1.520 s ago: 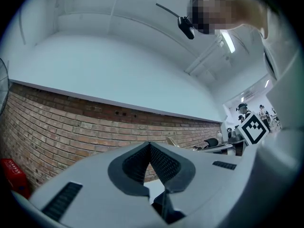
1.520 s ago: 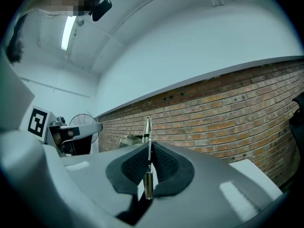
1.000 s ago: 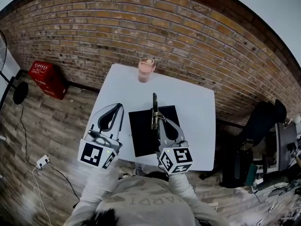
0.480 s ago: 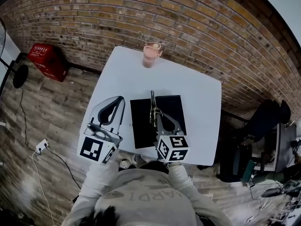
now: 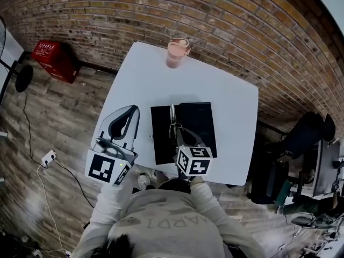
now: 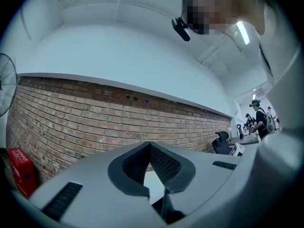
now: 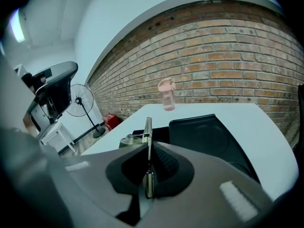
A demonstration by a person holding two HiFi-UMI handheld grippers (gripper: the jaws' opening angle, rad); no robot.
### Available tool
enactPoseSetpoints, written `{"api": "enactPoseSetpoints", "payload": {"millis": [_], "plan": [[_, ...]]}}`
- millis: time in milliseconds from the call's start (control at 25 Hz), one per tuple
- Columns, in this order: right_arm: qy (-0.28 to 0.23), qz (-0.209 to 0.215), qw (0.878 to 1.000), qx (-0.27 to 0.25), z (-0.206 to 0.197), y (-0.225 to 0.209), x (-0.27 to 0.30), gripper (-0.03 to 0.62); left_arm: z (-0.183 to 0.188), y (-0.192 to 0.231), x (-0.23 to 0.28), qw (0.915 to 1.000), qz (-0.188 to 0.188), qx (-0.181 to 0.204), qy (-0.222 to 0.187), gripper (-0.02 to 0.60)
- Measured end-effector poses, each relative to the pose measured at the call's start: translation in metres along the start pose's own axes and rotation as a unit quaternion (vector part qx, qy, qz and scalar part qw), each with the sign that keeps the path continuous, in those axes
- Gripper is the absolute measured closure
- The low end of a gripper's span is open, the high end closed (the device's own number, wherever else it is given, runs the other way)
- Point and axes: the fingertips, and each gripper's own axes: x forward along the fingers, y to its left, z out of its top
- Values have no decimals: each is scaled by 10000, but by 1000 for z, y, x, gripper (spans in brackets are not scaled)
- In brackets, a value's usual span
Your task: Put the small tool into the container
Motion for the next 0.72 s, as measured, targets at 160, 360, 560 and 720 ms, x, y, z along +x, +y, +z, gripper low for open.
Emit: {"api": "enactPoseSetpoints", "payload": {"millis": [160, 360, 560, 720], "plan": [[252, -117, 9996, -11, -13, 0, 10, 583, -2, 4, -3, 10000, 52, -15, 13, 577], [464, -242, 9985, -128, -19, 1, 18, 583, -3, 7, -6, 9999, 101, 3, 31, 577], [588, -209, 9981, -18, -20, 8, 22, 583, -1, 9, -10, 9999, 115, 16, 32, 577], [665, -245, 9975, 0, -22, 10, 24, 583, 1, 12, -15, 9998, 176, 27, 16, 577]]}}
